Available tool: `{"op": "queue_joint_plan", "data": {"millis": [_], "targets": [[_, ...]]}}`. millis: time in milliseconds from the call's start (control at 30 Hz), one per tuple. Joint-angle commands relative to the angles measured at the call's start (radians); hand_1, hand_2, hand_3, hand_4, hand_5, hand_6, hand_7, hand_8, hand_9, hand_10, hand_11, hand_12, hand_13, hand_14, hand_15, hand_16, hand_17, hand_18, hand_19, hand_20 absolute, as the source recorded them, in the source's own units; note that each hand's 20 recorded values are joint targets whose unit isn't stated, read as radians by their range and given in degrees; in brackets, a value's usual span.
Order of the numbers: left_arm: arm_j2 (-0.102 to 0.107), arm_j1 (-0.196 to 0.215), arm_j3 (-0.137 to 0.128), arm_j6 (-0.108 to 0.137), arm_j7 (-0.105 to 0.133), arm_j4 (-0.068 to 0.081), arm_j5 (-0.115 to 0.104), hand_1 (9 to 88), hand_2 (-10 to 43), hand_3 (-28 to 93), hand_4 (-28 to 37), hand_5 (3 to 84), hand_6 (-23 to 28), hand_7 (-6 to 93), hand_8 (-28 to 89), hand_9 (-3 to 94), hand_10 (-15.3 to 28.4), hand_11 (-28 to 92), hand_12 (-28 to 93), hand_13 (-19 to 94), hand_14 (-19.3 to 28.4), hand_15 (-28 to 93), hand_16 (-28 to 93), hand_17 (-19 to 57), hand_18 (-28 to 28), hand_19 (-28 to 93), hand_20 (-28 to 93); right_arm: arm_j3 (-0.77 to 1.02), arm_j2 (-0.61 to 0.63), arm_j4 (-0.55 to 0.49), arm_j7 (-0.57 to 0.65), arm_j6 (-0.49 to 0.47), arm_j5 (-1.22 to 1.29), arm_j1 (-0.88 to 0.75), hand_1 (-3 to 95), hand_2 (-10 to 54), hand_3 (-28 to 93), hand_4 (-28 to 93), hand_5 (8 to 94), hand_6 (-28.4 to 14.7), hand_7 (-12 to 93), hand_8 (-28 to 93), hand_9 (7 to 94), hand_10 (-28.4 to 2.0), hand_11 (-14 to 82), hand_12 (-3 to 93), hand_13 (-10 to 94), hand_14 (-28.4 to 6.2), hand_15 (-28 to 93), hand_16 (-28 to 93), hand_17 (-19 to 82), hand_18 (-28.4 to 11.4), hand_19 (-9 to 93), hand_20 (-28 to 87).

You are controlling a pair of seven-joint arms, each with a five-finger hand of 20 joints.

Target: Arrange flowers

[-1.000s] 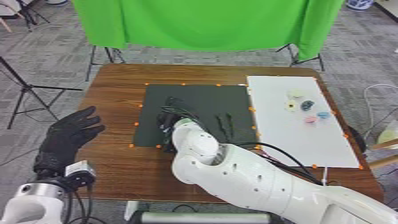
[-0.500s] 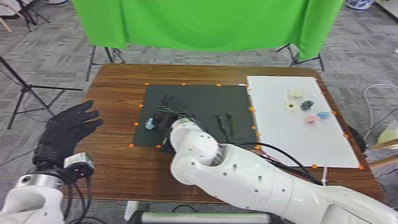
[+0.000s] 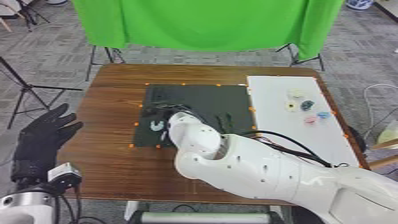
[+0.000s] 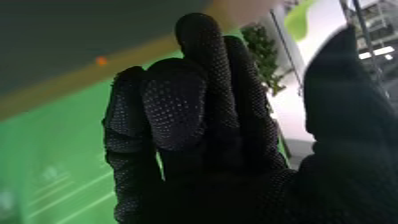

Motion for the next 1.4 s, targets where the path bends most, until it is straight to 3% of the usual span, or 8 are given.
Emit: {"op": "queue_joint_plan", "data": {"millis": [33, 100, 300, 367, 567, 833, 1033, 1400], "targets": [[-0.026, 0.073, -0.001, 0.028, 0.011, -0.021, -0.017, 24.9, 6.5, 83, -20.6, 40.2, 11.0, 16.1, -11, 35.5, 19.7, 28, 8, 27, 26.6, 54, -12, -9.2, 22.7, 62, 0, 0.084, 0.073, -0.1, -0.049, -0.081, -0.072, -0.02, 24.0, -0.4, 87, -27, 61.7, -3.9, 21, -14, 73.4, -16.2, 31.9, 16.6, 70, -10.2, 76, 15, 31, -22.6, 93, 11], [-0.029, 0.089, 0.001, 0.035, 0.028, -0.027, -0.021, 25.0, 6.5, 83, -20.6, 40.2, 11.0, 16.0, -11, 35.5, 19.7, 28, 8, 27, 26.6, 54, -12, -9.2, 22.7, 62, 0, 0.112, 0.106, -0.14, -0.067, -0.099, -0.08, -0.028, 23.5, -0.1, 87, -27, 60.6, -4.0, 21, -14, 72.4, -16.7, 31.8, 16.4, 69, -10.4, 76, 15, 31, -22.8, 93, 10], [-0.029, 0.112, 0.013, 0.041, 0.04, -0.038, -0.021, 25.0, 6.6, 83, -20.7, 40.2, 11.0, 16.0, -11, 35.5, 19.7, 28, 8, 27, 26.5, 54, -12, -9.1, 22.6, 62, 0, 0.26, 0.268, -0.276, -0.091, -0.175, -0.111, -0.135, 23.4, 0.1, 88, -26, 57.8, -4.3, 20, -14, 68.5, -17.8, 30.0, 15.6, 67, -10.8, 76, 14, 29, -22.7, 92, 8], [-0.036, 0.117, 0.016, 0.04, 0.03, -0.042, -0.017, 25.0, 6.5, 83, -20.6, 40.2, 10.9, 16.0, -11, 35.5, 19.7, 28, 8, 27, 26.5, 54, -12, -9.1, 22.6, 62, 0, 0.38, 0.298, -0.312, -0.115, -0.249, -0.136, -0.236, 23.5, -0.1, 88, -26, 56.8, -4.5, 20, -14, 67.3, -18.1, 29.3, 15.3, 67, -10.9, 76, 14, 29, -22.5, 92, 8], [-0.041, 0.131, 0.018, 0.037, 0.027, -0.048, -0.01, 25.0, 6.6, 83, -20.7, 40.2, 11.0, 16.1, -11, 35.5, 19.7, 28, 8, 27, 26.6, 54, -12, -9.1, 22.6, 62, 0, 0.514, 0.478, -0.391, -0.092, -0.199, -0.107, -0.376, 24.9, -1.0, 88, -26, 53.9, -5.1, 20, -14, 63.8, -18.4, 27.2, 14.6, 64, -11.1, 76, 13, 28, -22.1, 91, 7], [-0.028, 0.103, 0.039, 0.031, 0.015, -0.044, -0.003, 25.0, 6.7, 83, -20.6, 40.2, 11.0, 16.0, -11, 35.5, 19.7, 28, 8, 27, 26.6, 54, -12, -9.2, 22.7, 62, 0, 0.669, 0.669, -0.395, -0.04, -0.143, -0.088, -0.555, 26.8, -2.5, 88, -27, 52.8, -5.2, 21, -14, 59.5, -18.3, 23.3, 13.8, 64, -10.7, 76, 11, 29, -21.8, 92, 5], [-0.028, 0.102, 0.044, 0.027, 0.007, -0.048, 0.003, 24.9, 6.6, 83, -20.6, 40.1, 11.0, 16.0, -11, 35.5, 19.7, 28, 8, 27, 26.6, 54, -12, -9.2, 22.7, 62, 0, 0.79, 0.752, -0.378, -0.015, -0.172, -0.085, -0.675, 27.8, -3.6, 89, -27, 51.9, -4.7, 21, -14, 57.4, -17.3, 20.6, 13.5, 64, -10.2, 76, 11, 29, -21.5, 93, 4], [-0.023, 0.097, 0.055, 0.028, 0.014, -0.045, 0.0, 25.0, 6.6, 83, -20.6, 40.2, 10.9, 16.1, -11, 35.5, 19.7, 28, 8, 27, 26.6, 54, -12, -9.2, 22.6, 62, 0, 0.728, 0.809, -0.301, 0.054, -0.177, -0.055, -0.636, 29.3, -5.0, 90, -28, 49.6, -4.1, 22, -15, 53.1, -16.6, 16.9, 13.5, 65, -9.1, 77, 10, 31, -20.7, 93, 5]]}}
